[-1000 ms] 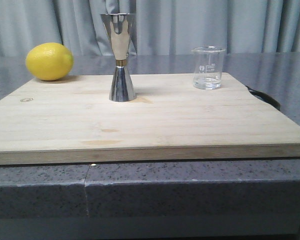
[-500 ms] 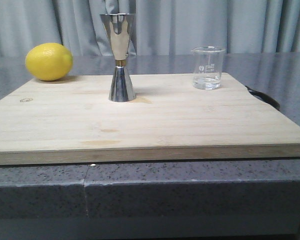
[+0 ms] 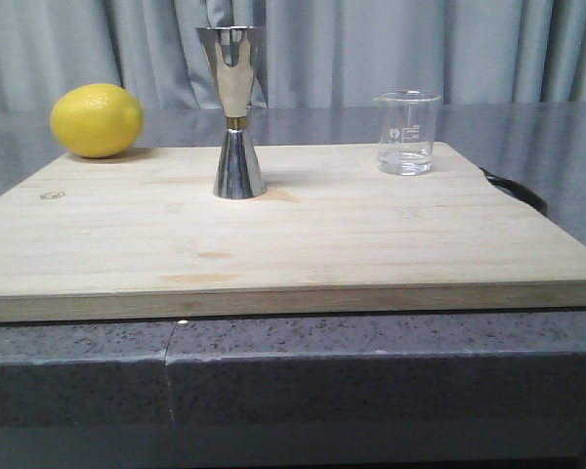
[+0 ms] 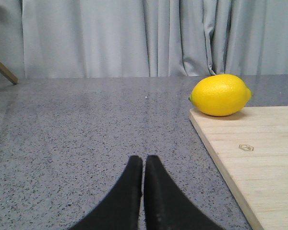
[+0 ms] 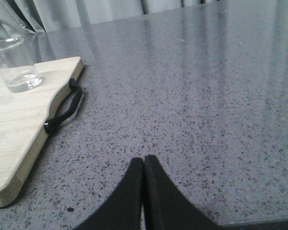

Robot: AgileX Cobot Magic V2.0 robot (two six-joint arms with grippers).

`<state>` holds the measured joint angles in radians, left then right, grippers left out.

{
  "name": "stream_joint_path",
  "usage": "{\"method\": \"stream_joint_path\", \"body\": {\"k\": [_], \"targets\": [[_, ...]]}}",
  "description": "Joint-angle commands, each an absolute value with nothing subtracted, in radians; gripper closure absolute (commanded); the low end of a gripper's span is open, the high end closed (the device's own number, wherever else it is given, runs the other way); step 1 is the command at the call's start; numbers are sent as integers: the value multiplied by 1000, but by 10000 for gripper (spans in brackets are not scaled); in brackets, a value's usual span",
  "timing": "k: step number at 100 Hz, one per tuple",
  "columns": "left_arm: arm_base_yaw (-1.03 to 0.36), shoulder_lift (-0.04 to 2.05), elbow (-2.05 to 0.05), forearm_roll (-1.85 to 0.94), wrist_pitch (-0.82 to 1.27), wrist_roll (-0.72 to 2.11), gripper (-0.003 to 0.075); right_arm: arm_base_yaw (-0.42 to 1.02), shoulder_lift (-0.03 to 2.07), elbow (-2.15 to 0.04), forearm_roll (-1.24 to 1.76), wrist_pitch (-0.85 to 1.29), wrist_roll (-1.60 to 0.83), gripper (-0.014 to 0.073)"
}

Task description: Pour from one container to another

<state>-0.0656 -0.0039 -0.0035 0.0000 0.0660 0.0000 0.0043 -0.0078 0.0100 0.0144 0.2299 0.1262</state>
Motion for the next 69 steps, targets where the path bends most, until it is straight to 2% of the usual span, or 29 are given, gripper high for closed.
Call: {"method": "stream_joint_path", "body": {"k": [1,69], "targets": [[-62,-32,10,0,-15,0,739,-3,-27,37,17,63,127,656],[-62,-32,10,0,-15,0,739,-3,-27,36,17,12,127,656]]}}
